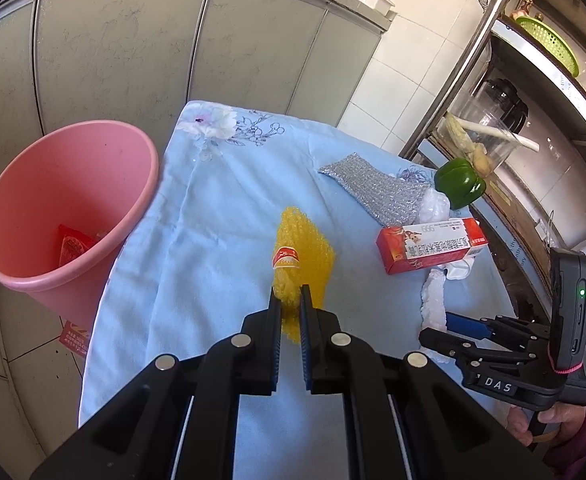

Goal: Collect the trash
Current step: 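Hold the yellow net with the left tool while the right tool grasps the white styrofoam strip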

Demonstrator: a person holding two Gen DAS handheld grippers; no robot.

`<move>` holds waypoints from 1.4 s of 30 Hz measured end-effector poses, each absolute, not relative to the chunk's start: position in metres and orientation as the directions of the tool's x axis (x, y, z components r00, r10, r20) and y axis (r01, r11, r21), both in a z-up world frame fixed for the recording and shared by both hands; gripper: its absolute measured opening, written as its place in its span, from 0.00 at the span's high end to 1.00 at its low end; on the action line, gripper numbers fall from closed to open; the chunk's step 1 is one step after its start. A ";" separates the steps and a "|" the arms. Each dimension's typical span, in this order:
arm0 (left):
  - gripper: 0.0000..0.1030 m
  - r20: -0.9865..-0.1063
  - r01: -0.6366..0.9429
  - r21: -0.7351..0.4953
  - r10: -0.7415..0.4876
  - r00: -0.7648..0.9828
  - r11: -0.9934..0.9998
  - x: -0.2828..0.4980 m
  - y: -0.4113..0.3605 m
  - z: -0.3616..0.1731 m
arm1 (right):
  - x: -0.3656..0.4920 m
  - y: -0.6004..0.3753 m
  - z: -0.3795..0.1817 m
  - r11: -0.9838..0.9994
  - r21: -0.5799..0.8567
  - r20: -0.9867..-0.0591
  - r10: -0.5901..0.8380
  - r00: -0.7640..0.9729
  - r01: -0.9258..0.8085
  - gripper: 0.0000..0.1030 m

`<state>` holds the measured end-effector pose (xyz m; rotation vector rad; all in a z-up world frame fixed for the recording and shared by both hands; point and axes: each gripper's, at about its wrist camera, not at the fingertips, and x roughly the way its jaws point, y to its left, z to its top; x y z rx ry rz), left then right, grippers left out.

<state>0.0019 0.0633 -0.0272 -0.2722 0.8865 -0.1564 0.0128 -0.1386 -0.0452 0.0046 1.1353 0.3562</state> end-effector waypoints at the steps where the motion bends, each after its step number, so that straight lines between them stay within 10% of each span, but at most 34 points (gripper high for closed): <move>1: 0.93 -0.746 0.019 -0.294 -0.242 0.620 0.956 0.002 0.064 -0.028 | 0.013 -0.140 -0.045 0.942 0.183 -0.887 0.282 0.366 -0.281 0.59; 42: 0.69 -0.846 0.028 -0.246 -0.229 0.482 0.969 0.013 0.059 -0.057 | -0.005 -0.195 -0.046 0.967 0.186 -0.897 0.239 0.371 -0.173 0.45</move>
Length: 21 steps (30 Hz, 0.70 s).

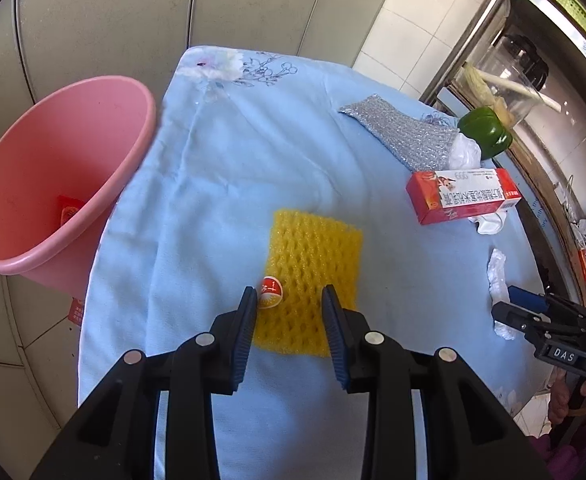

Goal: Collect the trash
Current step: 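Hold the yellow net with the left tool while the right tool grasps the white styrofoam strip, then carry the net and styrofoam over the pink bin and open both tools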

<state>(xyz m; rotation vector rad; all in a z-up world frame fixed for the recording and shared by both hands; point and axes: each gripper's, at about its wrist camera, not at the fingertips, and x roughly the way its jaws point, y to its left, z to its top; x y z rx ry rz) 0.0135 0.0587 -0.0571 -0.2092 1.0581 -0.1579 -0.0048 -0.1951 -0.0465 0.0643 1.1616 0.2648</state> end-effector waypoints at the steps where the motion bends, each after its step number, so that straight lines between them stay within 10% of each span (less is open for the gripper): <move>1: 0.71 -0.843 0.037 -0.248 -0.235 0.484 0.968 0.012 0.058 -0.057 | -0.006 -0.196 -0.047 0.968 0.182 -0.896 0.235 0.376 -0.171 0.48; 5: 0.91 -0.828 0.055 -0.267 -0.259 0.497 0.962 0.008 0.058 -0.053 | -0.010 -0.202 -0.047 0.969 0.190 -0.890 0.237 0.389 -0.156 0.58; 21: 0.93 -0.746 0.078 -0.283 -0.270 0.608 0.956 -0.011 0.065 -0.018 | -0.029 -0.212 -0.033 0.950 0.236 -0.858 0.301 0.415 -0.202 0.71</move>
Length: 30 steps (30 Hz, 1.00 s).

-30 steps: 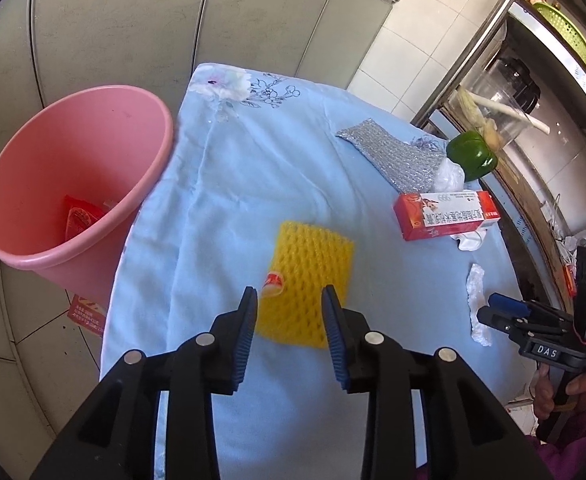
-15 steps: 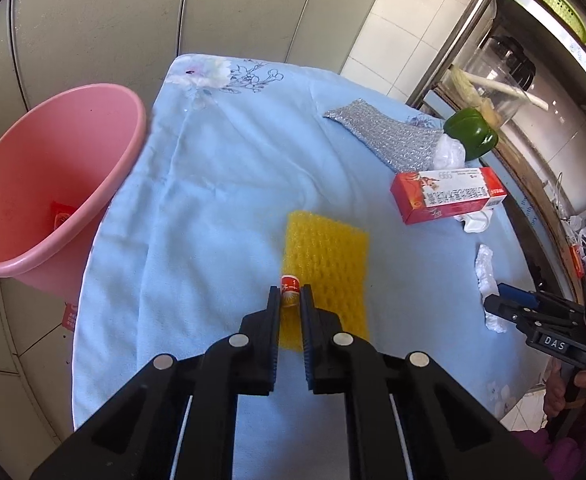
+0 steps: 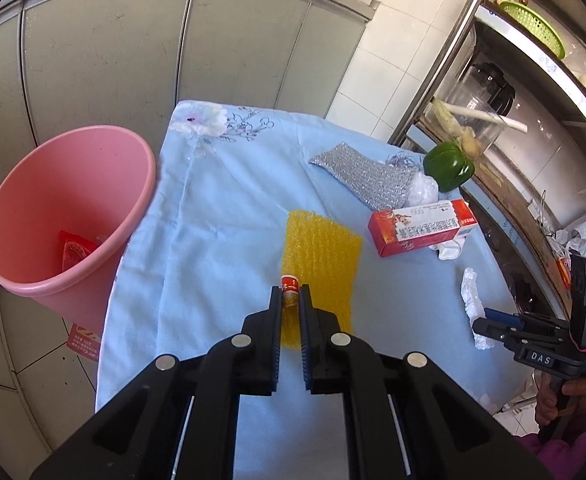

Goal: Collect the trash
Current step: 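Carry the net and styrofoam over the pink bin and open both tools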

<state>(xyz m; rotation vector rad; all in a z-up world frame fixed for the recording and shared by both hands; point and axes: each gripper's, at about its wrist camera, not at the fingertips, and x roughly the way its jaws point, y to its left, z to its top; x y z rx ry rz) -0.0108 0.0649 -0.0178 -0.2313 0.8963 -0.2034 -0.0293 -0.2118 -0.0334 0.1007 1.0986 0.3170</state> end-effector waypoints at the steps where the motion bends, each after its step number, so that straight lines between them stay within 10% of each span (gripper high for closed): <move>1: 0.93 -0.741 0.076 -0.285 -0.270 0.615 0.955 -0.012 0.066 -0.017 | -0.031 -0.209 -0.031 0.947 0.236 -0.856 0.308 0.416 -0.218 0.71; 30: 0.93 -0.636 -0.325 -0.219 0.117 0.762 0.920 -0.029 0.204 0.016 | 0.073 0.038 0.027 0.686 0.335 -0.676 0.653 0.342 -0.646 0.71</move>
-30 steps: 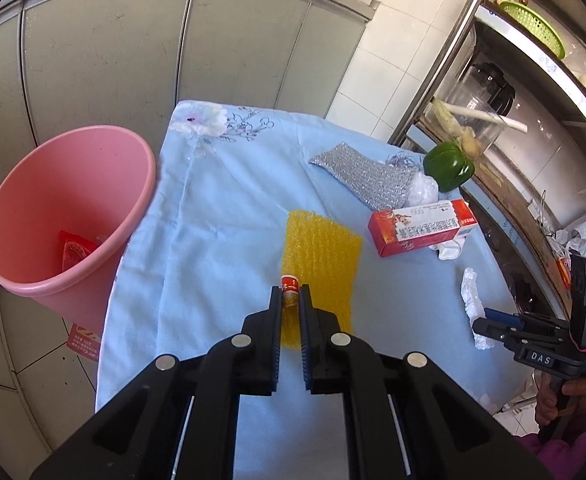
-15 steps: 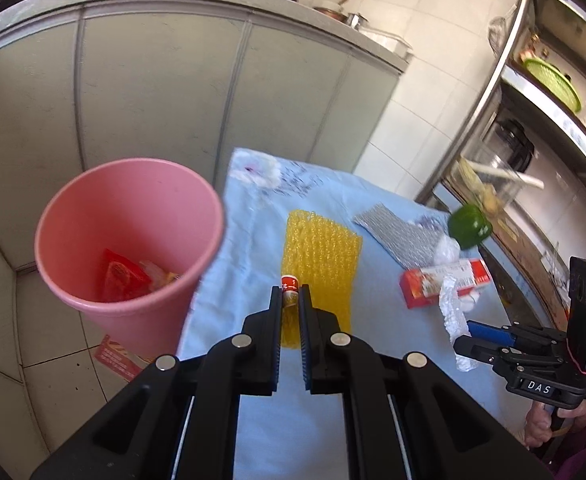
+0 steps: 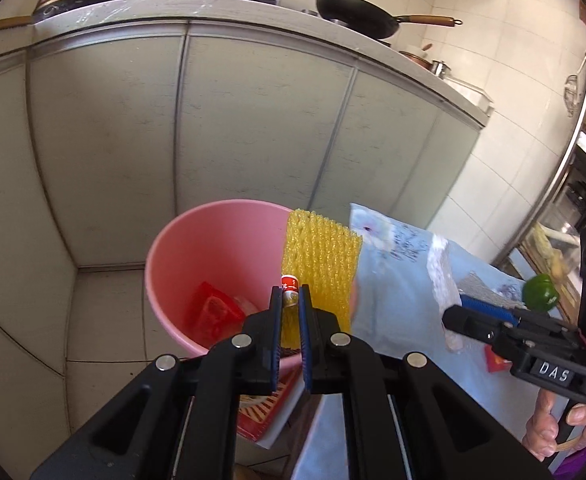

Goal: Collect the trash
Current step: 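Carry the net and styrofoam over the pink bin and open both tools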

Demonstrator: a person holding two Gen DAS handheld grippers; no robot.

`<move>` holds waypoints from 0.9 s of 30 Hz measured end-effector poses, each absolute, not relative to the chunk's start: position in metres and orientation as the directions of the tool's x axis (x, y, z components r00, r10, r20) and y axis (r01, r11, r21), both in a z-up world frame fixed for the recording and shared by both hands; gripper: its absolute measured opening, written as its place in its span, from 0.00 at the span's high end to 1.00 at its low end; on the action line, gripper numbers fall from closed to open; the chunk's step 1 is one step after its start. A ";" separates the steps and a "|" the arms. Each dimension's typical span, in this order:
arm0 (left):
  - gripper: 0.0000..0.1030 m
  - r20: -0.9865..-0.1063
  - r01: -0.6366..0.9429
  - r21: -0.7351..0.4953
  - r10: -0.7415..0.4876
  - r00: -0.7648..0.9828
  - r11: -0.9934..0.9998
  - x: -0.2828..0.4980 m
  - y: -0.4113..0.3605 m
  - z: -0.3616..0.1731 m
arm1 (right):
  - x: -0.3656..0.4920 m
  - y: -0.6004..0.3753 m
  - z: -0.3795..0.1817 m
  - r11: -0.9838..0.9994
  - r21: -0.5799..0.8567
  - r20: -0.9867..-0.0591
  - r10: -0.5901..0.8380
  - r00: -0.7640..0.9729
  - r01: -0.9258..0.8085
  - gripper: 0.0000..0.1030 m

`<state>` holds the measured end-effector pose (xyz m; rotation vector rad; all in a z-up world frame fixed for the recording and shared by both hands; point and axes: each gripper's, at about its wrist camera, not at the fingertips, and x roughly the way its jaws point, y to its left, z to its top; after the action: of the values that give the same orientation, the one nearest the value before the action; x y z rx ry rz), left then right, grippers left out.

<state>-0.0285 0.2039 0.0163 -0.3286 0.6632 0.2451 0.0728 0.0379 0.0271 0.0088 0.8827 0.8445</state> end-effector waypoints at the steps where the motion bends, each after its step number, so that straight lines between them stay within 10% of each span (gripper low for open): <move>1: 0.93 -0.638 -0.332 -0.215 0.126 0.760 0.918 -0.027 0.206 0.015 | 0.076 0.047 0.028 0.679 0.331 -0.675 0.656 0.338 -0.656 0.71; 27: 0.90 -0.741 -0.460 -0.173 0.193 0.644 0.871 0.009 0.245 -0.035 | 0.118 0.139 -0.030 0.676 0.295 -0.783 0.576 0.235 -0.675 0.69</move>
<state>0.0092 0.2450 -0.0349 -0.3649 0.7894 0.3813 0.1179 0.1389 -0.0301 -0.1135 1.0202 0.8608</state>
